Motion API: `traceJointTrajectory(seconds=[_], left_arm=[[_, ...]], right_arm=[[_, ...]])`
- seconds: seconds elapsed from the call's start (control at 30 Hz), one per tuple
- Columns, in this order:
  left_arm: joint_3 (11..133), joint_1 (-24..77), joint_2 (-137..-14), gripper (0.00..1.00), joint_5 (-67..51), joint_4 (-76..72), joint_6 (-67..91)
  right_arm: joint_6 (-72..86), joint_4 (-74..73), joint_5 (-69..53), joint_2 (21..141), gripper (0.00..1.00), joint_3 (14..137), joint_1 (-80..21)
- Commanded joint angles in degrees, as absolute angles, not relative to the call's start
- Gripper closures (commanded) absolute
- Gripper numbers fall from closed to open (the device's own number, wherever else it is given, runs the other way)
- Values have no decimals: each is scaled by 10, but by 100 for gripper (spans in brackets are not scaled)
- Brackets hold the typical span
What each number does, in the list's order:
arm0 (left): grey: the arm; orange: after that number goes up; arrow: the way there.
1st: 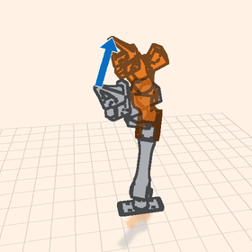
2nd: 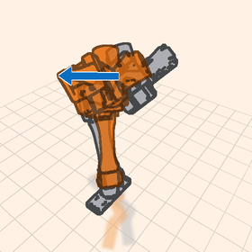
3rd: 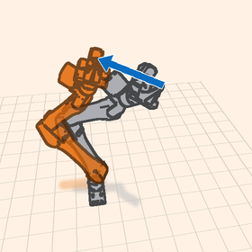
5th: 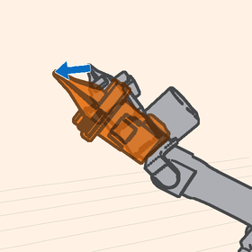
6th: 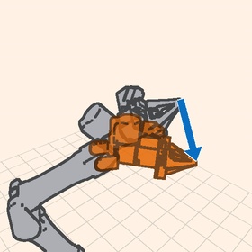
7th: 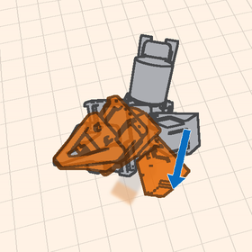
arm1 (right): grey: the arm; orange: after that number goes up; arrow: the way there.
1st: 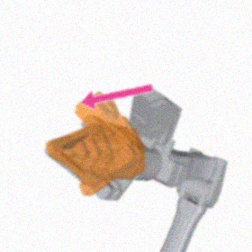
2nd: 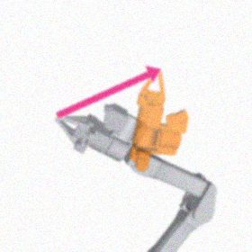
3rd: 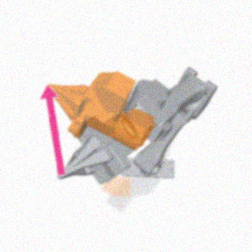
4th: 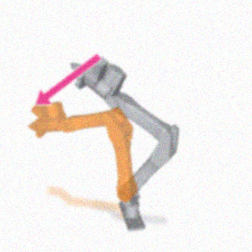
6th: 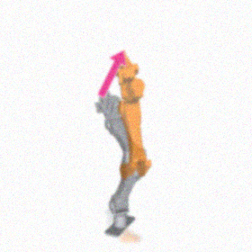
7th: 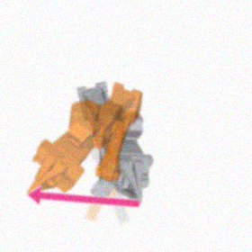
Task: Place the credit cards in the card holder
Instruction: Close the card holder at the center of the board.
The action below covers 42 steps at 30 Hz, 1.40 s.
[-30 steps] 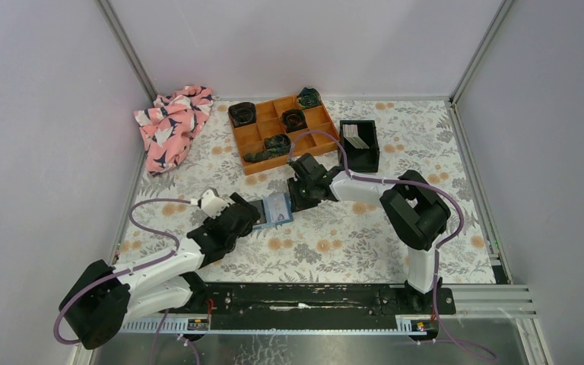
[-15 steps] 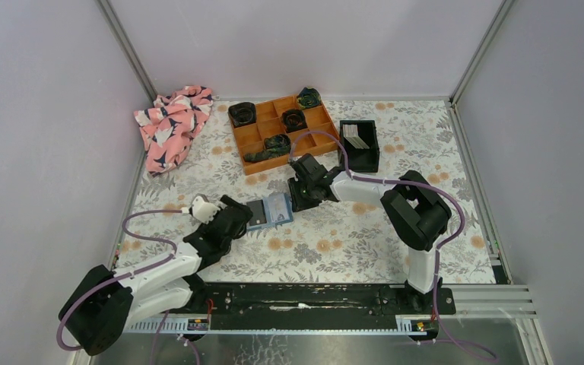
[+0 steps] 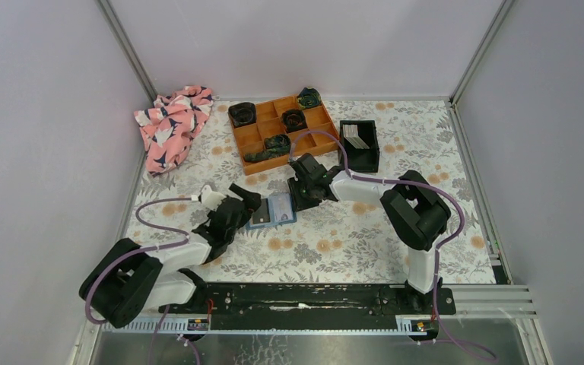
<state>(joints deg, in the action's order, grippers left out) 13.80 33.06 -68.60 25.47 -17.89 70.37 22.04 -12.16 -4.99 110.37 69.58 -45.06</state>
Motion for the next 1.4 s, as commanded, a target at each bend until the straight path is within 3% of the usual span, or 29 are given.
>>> traceJointTrajectory(seconds=[0.0,1.03,1.37], left_arm=[[110,329,-745,0,168,-178,678],[123,329,-631,0,154,-235,699],[135,340,-664,0,150,-292,719]], right_arm=[[208,-136,-30,1113,64,721,-454],[207,-125,-31,1136,63,711,-454],[209,-123,-32,1133,64,708,-454]])
